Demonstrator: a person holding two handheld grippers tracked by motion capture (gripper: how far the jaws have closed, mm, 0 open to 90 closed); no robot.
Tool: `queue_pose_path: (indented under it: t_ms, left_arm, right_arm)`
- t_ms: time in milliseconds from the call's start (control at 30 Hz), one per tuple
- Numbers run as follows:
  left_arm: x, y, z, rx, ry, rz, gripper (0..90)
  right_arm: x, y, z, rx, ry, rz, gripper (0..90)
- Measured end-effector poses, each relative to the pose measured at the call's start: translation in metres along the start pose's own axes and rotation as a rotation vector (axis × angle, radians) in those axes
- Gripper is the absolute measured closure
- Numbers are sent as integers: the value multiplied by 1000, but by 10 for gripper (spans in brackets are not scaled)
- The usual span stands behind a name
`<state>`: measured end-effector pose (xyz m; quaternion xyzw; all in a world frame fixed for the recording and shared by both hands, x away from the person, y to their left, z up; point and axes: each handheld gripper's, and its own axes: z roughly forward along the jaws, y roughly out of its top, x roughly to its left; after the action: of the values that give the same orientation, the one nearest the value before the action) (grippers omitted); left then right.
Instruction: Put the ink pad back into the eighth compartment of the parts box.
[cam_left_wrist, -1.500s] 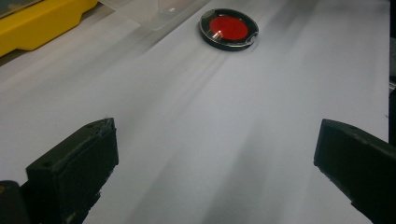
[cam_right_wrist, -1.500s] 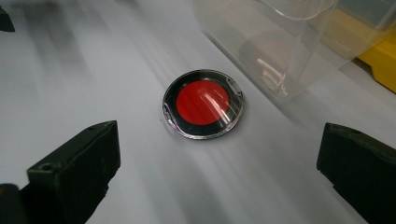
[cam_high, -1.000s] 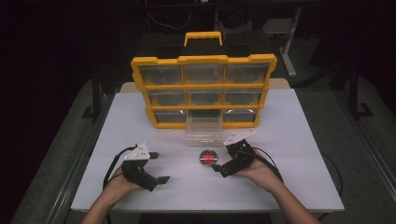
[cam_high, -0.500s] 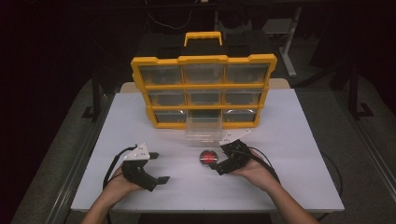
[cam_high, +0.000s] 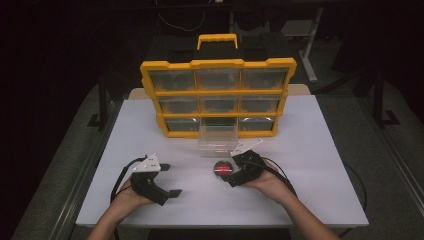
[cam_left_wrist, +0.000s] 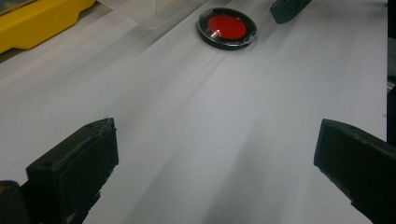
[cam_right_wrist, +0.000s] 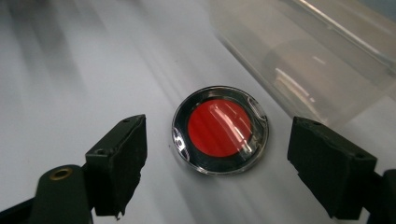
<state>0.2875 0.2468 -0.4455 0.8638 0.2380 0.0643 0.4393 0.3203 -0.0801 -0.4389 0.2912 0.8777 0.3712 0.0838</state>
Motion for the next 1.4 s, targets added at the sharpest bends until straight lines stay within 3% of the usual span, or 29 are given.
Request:
queue_pose_path:
  t_ms: [500, 1400]
  left_arm:
    - [0, -1, 0, -1, -2, -5, 0]
    - [-1, -1, 2, 7, -9, 0, 0]
  right_arm:
    - [4, 4, 15, 19, -11, -15, 206]
    - [5, 2, 28, 33, -40, -39, 233]
